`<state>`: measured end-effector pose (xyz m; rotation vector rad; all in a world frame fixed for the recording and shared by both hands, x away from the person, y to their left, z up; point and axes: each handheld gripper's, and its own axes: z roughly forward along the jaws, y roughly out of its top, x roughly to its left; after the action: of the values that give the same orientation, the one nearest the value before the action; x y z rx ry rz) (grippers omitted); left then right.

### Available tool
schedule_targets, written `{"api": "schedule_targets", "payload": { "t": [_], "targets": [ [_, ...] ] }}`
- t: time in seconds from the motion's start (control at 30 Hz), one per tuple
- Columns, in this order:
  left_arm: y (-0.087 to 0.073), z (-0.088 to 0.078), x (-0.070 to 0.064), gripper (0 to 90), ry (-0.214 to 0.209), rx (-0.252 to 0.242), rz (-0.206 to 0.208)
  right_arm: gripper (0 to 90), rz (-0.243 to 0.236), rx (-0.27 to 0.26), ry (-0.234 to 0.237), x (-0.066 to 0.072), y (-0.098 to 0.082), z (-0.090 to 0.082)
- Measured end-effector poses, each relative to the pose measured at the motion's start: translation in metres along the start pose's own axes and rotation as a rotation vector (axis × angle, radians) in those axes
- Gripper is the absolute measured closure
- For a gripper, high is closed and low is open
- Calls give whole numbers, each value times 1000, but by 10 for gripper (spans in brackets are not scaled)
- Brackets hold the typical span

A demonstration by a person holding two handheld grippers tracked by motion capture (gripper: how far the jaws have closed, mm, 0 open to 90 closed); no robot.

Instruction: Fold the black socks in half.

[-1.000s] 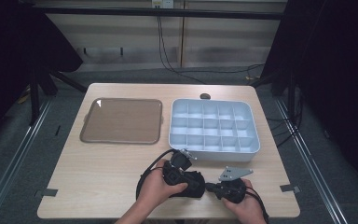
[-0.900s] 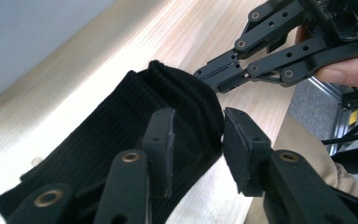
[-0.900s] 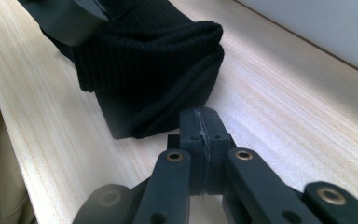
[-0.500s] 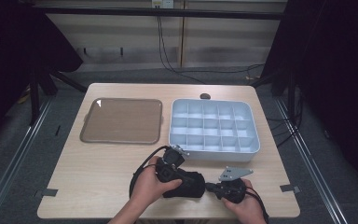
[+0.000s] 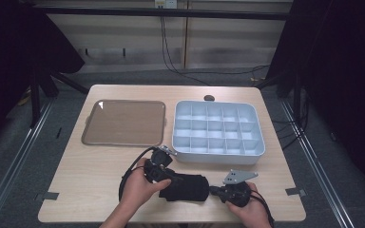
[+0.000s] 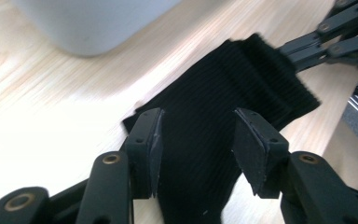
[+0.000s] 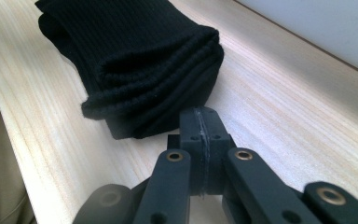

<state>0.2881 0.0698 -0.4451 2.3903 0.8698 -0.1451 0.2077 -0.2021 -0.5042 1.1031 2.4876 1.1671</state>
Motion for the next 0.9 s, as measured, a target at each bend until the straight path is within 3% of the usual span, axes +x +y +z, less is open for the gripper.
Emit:
{"api": "schedule_targets", "payload": {
  "t": [0.6,0.9],
  "targets": [
    [-21,-4,16,482,17,-19,-94,900,-23,1,-3,1,0,0],
    [-25,2,16,481,25,-6,-93,900,-21,0,-1,1,0,0]
  ]
}}
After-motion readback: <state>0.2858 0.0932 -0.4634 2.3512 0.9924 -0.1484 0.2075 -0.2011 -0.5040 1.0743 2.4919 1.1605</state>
